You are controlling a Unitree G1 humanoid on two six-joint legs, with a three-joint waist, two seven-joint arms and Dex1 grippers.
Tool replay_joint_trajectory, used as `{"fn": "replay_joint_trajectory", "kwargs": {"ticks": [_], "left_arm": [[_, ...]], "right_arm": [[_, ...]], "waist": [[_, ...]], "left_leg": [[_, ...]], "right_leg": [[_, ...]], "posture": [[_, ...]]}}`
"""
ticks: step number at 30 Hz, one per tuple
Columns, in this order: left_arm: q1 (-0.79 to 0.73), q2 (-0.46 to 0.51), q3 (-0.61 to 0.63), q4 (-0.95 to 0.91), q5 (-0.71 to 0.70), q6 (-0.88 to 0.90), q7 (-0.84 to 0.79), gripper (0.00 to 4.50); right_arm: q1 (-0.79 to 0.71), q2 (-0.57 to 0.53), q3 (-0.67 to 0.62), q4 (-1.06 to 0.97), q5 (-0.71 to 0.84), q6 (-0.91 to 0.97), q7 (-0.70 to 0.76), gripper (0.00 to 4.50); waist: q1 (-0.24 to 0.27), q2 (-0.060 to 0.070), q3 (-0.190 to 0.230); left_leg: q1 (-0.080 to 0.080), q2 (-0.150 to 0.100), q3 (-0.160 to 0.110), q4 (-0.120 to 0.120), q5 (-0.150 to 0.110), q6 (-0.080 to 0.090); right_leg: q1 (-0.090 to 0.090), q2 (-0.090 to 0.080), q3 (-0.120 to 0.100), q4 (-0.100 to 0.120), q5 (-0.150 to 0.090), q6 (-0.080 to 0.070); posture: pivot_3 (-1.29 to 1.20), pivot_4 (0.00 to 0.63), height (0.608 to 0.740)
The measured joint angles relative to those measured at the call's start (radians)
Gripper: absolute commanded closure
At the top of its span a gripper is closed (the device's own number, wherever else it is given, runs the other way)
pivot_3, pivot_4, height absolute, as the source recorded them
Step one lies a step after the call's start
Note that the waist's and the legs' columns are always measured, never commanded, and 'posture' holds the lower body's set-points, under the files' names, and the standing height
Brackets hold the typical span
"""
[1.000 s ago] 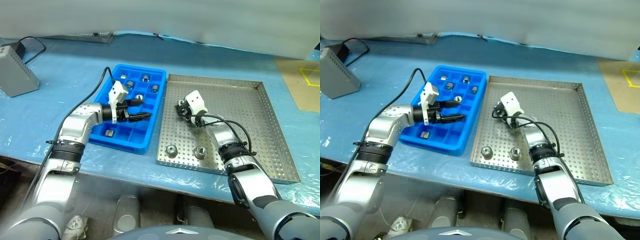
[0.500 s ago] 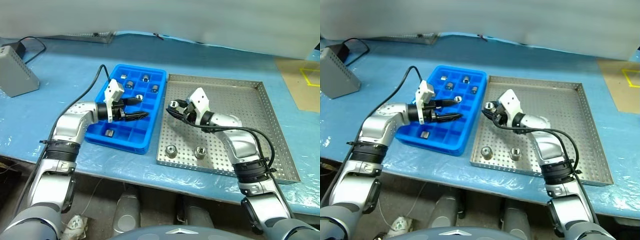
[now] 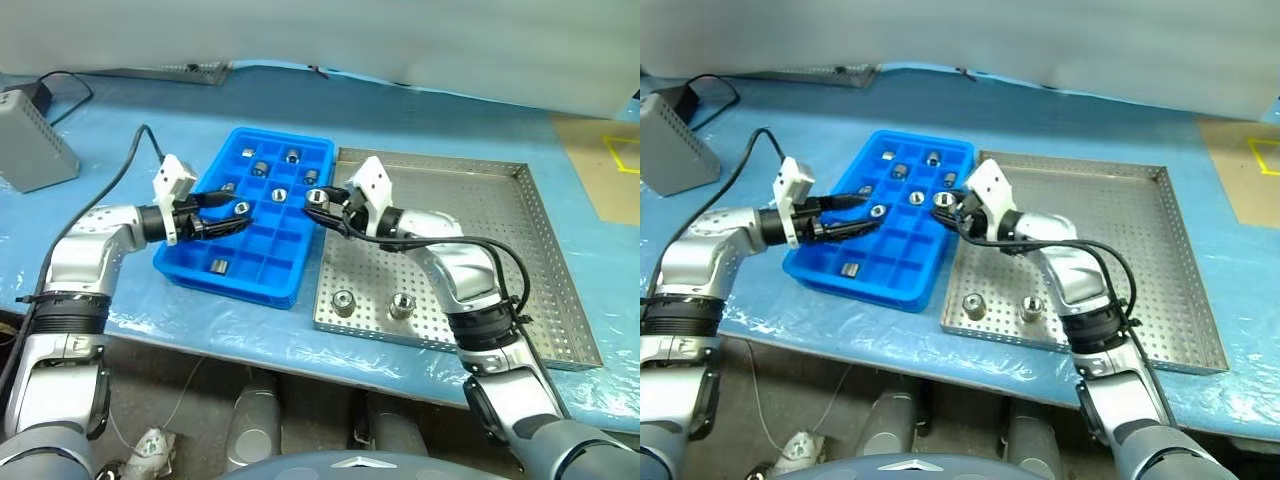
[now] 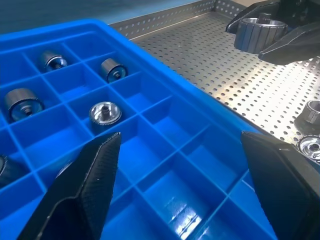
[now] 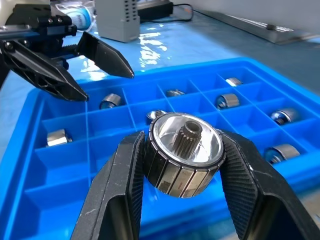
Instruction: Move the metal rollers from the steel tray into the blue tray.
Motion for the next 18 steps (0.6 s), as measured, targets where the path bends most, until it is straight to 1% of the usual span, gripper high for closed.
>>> {"fn": "replay_joint_trajectory", "kwargs": {"ticks": [5,7,13,18], "left_arm": [[0.070,0.018,0.028,-0.083,-0.017,0.034,0.028,0.48],[0.092,0.023,0.037,-0.108,-0.023,0.046,0.045,0.48],[0.119,0.023,0.041,-0.171,-0.047,0.076,0.083,0.48],[0.128,0.023,0.041,-0.190,-0.058,0.083,0.101,0.48]], "right_arm": [[-0.036,0.057,0.041,0.132,-0.001,-0.045,0.035,2.70],[-0.062,0.082,0.049,0.223,-0.015,-0.085,0.032,2.70],[-0.128,0.091,0.037,0.453,-0.059,-0.215,0.009,2.70],[-0.140,0.090,0.027,0.494,-0.077,-0.264,0.011,2.70]], "waist": [[0.011,0.000,0.000],[0.013,0.000,0.000],[0.036,0.000,0.000],[0.037,0.000,0.000]], "left_leg": [[0.000,0.000,0.000,0.000,0.000,0.000],[-0.001,0.000,0.000,0.000,0.000,0.000],[-0.001,0.000,0.000,0.000,0.001,-0.001],[-0.002,0.000,-0.001,0.000,0.001,-0.001]], "right_leg": [[0.000,0.000,0.000,0.000,0.000,0.000],[-0.001,0.000,0.000,0.001,0.000,0.000],[-0.001,0.000,0.000,0.002,0.000,-0.001],[-0.002,0.000,-0.001,0.002,0.000,-0.001]], "posture": [[0.36,0.150,0.740],[0.36,0.150,0.740],[0.37,0.150,0.740],[0.36,0.150,0.740]]}}
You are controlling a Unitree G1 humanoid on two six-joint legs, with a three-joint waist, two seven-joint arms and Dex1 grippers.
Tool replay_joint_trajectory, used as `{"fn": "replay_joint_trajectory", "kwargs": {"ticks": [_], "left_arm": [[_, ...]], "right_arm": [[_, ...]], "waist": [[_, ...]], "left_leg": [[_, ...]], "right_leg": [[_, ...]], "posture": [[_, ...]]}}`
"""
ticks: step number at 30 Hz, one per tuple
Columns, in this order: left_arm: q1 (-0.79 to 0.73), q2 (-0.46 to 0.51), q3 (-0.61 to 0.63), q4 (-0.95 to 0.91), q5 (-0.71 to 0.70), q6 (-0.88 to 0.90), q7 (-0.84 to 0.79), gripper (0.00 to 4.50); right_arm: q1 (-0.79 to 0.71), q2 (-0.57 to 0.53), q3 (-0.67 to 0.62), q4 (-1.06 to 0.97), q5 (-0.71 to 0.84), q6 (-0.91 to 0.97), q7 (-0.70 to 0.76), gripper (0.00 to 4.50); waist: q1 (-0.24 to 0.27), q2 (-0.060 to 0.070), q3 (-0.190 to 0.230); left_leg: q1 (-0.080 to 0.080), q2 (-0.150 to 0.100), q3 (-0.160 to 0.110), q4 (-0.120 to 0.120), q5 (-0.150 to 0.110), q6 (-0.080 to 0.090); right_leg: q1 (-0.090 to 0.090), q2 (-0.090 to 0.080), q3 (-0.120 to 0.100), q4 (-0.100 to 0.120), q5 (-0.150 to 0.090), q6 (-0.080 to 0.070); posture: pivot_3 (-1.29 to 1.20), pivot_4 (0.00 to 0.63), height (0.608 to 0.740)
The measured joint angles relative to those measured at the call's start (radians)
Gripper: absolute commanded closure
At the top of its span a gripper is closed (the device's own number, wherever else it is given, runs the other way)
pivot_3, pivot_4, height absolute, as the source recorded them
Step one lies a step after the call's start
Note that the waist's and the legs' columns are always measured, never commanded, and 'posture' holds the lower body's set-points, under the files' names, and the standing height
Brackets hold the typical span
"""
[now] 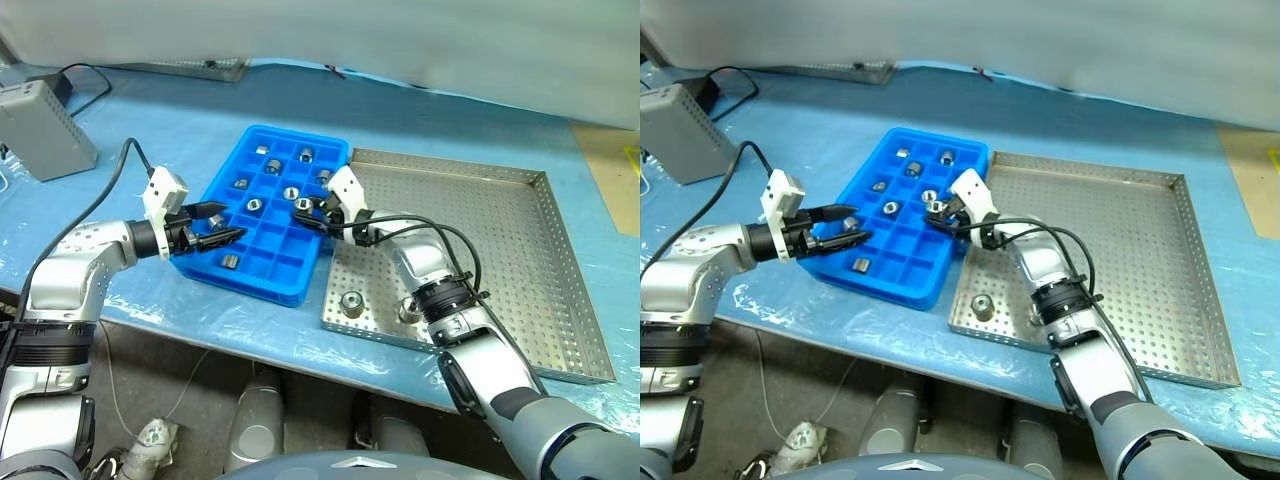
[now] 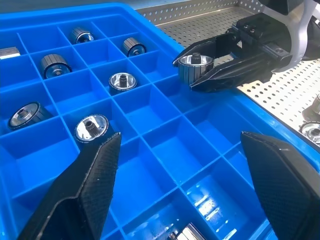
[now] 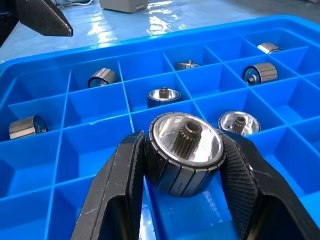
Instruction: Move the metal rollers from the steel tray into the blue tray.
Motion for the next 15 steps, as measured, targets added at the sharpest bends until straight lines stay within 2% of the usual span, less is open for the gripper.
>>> {"fn": "replay_joint_trajectory", "kwargs": {"ticks": [12,14,15], "left_arm": [[-0.035,-0.021,-0.018,0.006,0.000,0.001,0.007,0.48],[-0.040,-0.025,-0.022,0.013,0.000,0.000,0.005,0.48],[-0.042,-0.028,-0.025,0.019,0.001,0.000,0.003,0.48]], "right_arm": [[0.000,0.030,0.000,0.054,-0.051,-0.051,-0.060,2.70],[-0.002,0.029,-0.005,0.065,-0.057,-0.072,-0.071,1.94],[-0.002,0.027,-0.006,0.069,-0.061,-0.083,-0.074,1.72]], "waist": [[-0.002,0.000,0.000],[-0.002,0.000,0.000],[-0.003,0.000,0.000]], "left_leg": [[-0.001,0.000,0.000,0.001,0.000,0.000],[-0.001,0.000,0.000,0.001,0.000,0.000],[-0.001,0.000,0.000,0.001,0.000,0.000]], "right_leg": [[0.000,0.000,0.000,0.001,0.000,0.000],[0.000,0.000,0.000,0.001,0.000,0.000],[0.000,0.000,0.000,0.001,0.000,0.000]], "posture": [[0.32,0.150,0.740],[0.31,0.150,0.740],[0.31,0.150,0.740]]}}
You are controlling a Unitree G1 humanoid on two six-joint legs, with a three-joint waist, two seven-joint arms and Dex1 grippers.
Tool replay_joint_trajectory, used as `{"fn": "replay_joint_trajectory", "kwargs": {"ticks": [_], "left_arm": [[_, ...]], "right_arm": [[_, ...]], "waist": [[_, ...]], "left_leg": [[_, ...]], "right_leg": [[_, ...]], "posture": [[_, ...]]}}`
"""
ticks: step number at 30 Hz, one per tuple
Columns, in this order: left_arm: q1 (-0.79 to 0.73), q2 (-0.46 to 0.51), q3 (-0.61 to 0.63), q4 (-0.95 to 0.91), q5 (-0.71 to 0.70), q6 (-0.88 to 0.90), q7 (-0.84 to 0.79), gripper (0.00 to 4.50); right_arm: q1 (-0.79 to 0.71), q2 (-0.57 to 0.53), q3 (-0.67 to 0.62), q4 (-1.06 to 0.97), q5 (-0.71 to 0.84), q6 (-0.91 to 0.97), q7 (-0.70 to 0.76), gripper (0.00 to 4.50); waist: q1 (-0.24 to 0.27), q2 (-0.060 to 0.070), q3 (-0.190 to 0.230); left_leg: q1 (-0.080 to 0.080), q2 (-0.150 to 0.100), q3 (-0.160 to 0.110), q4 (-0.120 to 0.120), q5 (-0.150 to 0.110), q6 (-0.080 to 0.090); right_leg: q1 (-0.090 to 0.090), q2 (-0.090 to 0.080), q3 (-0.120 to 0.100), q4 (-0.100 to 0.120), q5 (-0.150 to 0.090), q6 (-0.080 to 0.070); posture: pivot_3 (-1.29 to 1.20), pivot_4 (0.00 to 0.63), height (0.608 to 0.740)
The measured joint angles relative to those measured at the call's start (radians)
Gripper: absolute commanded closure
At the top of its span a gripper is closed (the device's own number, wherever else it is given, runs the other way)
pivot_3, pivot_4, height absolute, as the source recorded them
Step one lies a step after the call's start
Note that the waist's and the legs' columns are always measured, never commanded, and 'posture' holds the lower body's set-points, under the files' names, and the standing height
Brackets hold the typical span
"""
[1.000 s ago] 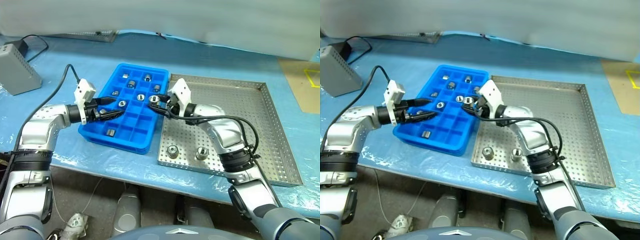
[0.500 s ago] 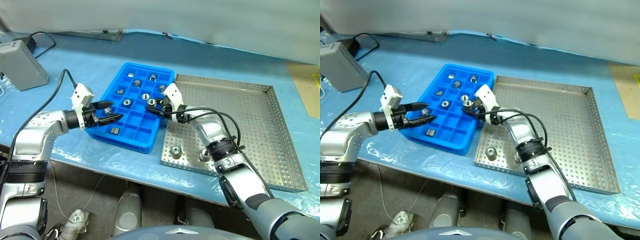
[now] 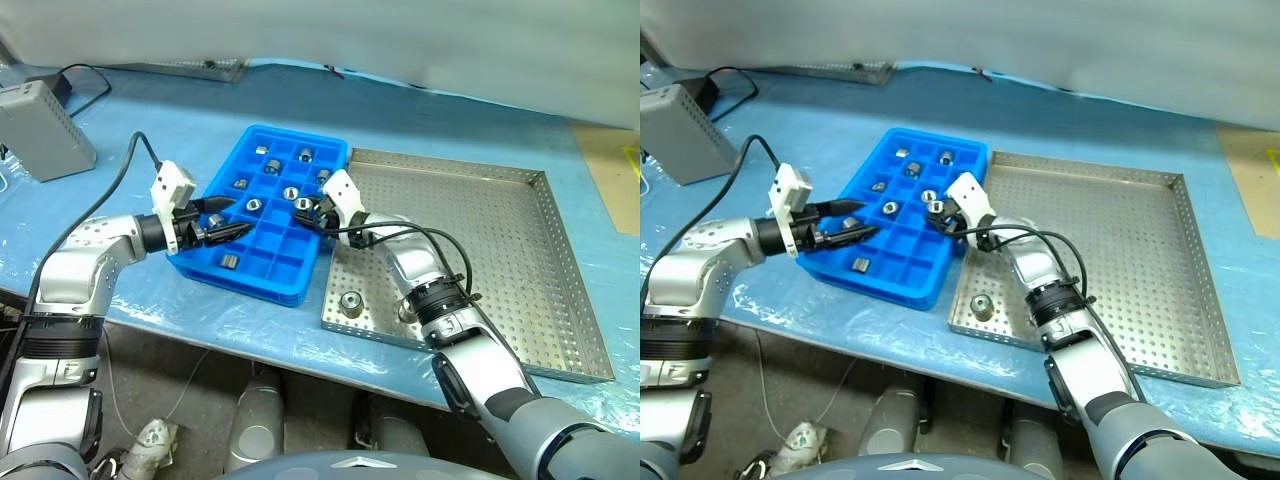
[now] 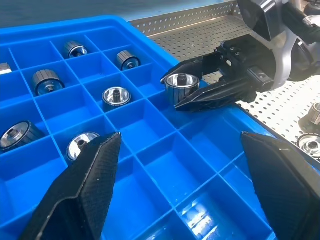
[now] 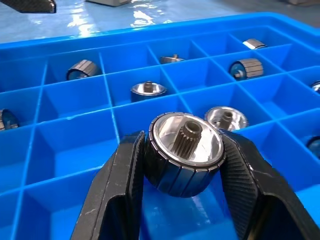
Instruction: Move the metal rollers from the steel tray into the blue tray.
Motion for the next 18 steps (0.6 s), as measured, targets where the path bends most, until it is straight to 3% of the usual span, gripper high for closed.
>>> {"fn": "replay_joint_trajectory", "kwargs": {"ticks": [3,12,18], "left_arm": [[-0.005,-0.001,-0.013,0.022,0.004,-0.007,-0.005,0.48],[-0.076,-0.012,-0.041,0.094,0.013,-0.031,-0.033,0.48],[-0.127,-0.051,-0.096,0.150,0.036,-0.060,-0.071,0.48]], "right_arm": [[0.001,-0.009,-0.003,0.002,-0.004,-0.016,0.000,0.70],[0.091,-0.064,-0.048,-0.203,0.029,0.097,-0.006,0.70],[0.268,-0.267,-0.119,-0.629,0.150,0.310,0.083,0.70]], "waist": [[-0.001,0.000,0.000],[0.000,0.000,0.000],[0.001,0.000,0.000]], "left_leg": [[0.000,0.000,0.000,0.000,0.000,0.000],[0.000,0.000,0.000,0.001,0.000,0.000],[0.000,0.000,0.000,0.001,0.000,0.000]], "right_leg": [[0.000,0.000,0.000,0.000,0.000,0.000],[0.000,0.000,0.000,0.000,0.000,0.000],[0.001,0.000,0.000,-0.001,0.000,0.001]], "posture": [[0.30,0.150,0.740],[0.23,0.150,0.740],[0.14,0.150,0.740]]}}
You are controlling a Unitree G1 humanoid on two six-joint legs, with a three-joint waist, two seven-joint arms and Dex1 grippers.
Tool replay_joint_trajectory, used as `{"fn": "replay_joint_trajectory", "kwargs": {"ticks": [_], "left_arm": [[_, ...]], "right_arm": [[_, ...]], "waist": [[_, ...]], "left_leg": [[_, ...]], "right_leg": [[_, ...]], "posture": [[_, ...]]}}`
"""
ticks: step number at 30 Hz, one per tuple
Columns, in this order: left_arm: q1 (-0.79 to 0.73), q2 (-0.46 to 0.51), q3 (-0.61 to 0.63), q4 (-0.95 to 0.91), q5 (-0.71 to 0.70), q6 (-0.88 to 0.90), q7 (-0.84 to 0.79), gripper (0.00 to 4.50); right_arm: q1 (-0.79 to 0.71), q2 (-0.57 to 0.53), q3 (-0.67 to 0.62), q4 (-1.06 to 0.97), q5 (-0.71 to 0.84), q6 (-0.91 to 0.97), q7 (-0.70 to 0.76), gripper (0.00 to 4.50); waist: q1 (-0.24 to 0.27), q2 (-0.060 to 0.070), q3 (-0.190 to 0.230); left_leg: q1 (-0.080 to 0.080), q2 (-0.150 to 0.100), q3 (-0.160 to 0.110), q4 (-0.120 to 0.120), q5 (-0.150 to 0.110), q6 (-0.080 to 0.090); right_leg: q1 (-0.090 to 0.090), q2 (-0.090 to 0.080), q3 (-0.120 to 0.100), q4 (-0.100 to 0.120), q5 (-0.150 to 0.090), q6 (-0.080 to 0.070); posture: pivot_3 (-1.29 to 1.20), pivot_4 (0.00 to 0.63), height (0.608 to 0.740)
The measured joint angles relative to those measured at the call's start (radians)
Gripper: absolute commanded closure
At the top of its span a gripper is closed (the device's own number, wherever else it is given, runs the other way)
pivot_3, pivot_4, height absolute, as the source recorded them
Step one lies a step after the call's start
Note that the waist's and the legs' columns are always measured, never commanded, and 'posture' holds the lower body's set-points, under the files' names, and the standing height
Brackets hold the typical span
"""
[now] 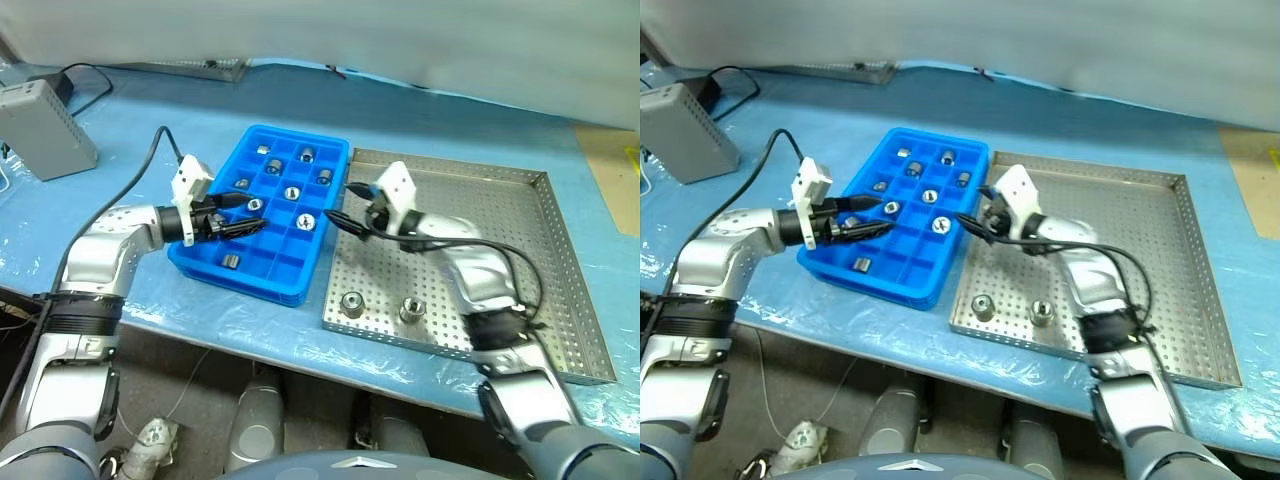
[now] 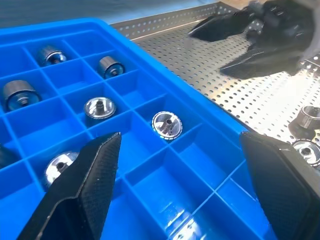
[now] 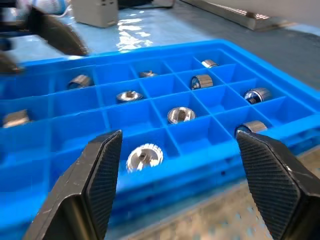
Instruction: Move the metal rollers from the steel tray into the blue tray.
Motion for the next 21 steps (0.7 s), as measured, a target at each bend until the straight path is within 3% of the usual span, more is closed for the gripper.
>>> {"fn": "replay_joint_trajectory", "kwargs": {"ticks": [8,21], "left_arm": [[-0.093,-0.097,-0.081,0.136,0.057,-0.075,-0.058,0.48],[-0.164,-0.172,-0.118,0.261,0.100,-0.136,-0.123,0.48]], "right_arm": [[0.245,-0.287,-0.062,-0.345,0.109,0.187,0.110,0.70],[0.443,-0.350,-0.087,-0.434,0.143,0.272,0.048,0.70]], "waist": [[-0.011,0.000,0.000],[-0.038,0.000,0.000]], "left_leg": [[0.007,0.000,0.001,-0.001,0.000,0.000],[0.006,0.000,0.001,0.001,-0.002,0.003]], "right_leg": [[0.007,0.000,0.001,-0.001,-0.004,0.006],[0.007,0.000,0.001,-0.003,-0.001,0.002]], "posture": [[0.05,0.150,0.740],[-0.01,0.150,0.740]]}}
